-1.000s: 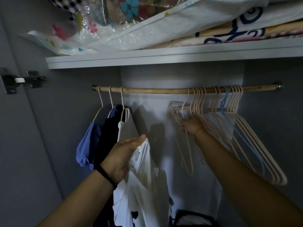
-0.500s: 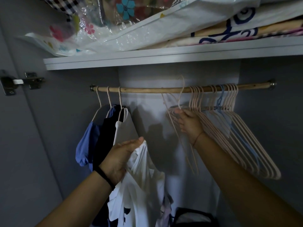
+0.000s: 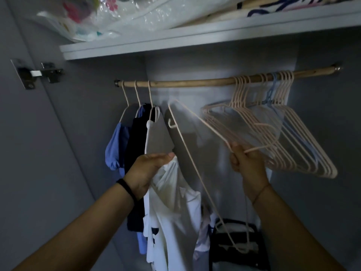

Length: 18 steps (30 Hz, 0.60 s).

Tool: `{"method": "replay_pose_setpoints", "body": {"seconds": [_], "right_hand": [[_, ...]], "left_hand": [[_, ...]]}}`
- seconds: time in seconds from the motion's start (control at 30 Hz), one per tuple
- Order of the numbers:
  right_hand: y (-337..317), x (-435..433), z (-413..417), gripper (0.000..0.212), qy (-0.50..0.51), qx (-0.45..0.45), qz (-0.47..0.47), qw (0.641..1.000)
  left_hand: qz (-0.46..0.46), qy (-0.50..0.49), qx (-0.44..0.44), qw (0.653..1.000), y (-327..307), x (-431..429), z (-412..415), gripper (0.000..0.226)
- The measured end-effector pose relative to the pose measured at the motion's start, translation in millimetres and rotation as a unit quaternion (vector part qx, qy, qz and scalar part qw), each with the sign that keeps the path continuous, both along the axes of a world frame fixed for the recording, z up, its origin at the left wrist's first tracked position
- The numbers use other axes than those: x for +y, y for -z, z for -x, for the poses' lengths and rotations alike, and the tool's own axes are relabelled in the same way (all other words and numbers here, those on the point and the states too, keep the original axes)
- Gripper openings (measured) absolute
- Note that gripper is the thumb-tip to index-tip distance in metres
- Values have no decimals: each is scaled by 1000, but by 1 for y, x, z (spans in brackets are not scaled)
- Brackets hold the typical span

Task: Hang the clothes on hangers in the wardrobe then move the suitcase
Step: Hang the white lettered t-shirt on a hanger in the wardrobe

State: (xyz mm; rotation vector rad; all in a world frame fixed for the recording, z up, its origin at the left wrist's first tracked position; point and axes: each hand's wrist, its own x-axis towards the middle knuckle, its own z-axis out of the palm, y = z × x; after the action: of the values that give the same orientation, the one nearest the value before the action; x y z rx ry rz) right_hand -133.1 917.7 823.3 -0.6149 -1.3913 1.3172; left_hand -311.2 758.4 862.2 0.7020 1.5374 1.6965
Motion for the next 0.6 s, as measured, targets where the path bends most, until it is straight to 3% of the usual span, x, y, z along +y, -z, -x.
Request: {"method": "replay_pose_setpoints", "body": {"seconds": [0.1, 0.27, 0.5, 0.6], "right_hand": [[-10, -16, -14, 33, -33, 70, -22, 997], [-30, -28, -12, 31, -164, 238, 66, 955], [-31, -36, -3, 17, -227, 295, 61, 926], [-22, -36, 3, 28, -264, 298, 38, 917]], "left_hand": [[34, 9, 45, 998, 8, -6, -1, 10], [63, 43, 68, 995, 19, -10, -2, 14], [65, 71, 66, 993, 20, -15, -4, 9], [59, 75, 51, 994, 17, -19, 2, 13]]}}
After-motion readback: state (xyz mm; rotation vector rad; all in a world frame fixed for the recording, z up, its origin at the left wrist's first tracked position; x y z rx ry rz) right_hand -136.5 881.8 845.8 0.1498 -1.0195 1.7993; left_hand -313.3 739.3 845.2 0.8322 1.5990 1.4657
